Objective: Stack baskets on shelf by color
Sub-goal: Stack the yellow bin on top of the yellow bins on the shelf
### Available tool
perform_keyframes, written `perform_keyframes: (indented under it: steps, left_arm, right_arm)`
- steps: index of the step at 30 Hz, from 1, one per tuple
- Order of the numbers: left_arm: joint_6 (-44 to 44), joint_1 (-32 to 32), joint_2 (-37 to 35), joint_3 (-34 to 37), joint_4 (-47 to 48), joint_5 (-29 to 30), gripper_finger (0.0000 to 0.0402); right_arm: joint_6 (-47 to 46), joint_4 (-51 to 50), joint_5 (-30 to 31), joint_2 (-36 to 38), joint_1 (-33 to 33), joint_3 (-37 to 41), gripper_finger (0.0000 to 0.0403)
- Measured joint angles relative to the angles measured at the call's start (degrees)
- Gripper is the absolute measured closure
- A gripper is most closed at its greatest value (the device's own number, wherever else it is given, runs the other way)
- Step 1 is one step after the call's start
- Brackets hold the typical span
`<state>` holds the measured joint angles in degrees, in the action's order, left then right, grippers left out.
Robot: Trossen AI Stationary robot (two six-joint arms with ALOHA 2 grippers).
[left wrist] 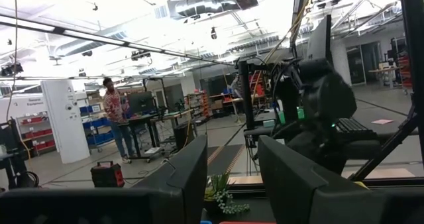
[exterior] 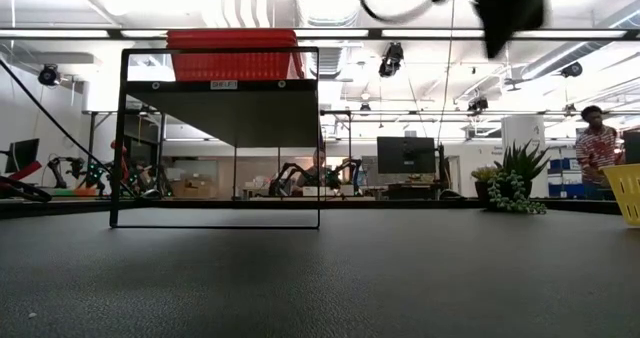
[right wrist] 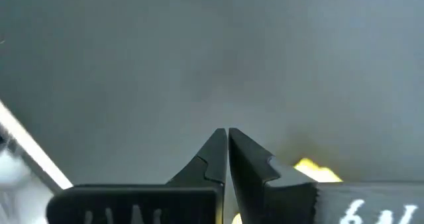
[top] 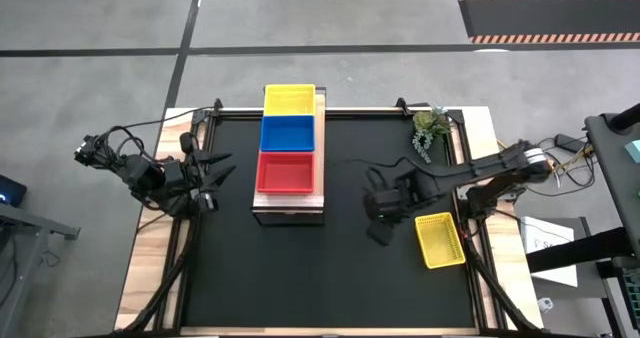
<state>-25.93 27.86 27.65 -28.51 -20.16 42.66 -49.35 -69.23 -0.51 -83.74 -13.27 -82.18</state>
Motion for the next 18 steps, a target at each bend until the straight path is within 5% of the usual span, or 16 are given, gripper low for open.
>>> perform_keyframes:
  steps: [5,9,18]
  left_arm:
    - [-0.02,0.0,-0.06,0.0,0.02,0.01,0.0283]
    - [-0.06,0.0,-0.06,0.0,0.02,0.01,0.0283]
    - [-0.37,0.0,-0.06,0.0,0.07,-0.01,0.0283]
  right_arm:
    - [-18.64,0.07,-3.11,5.22,-1.55,9.06,0.0394]
    - [-24.36,0.41,-7.56,5.85,-4.07,13.86,0.038]
    - [-34.74,0.56,-14.9,5.92,-9.31,21.71,0.0277]
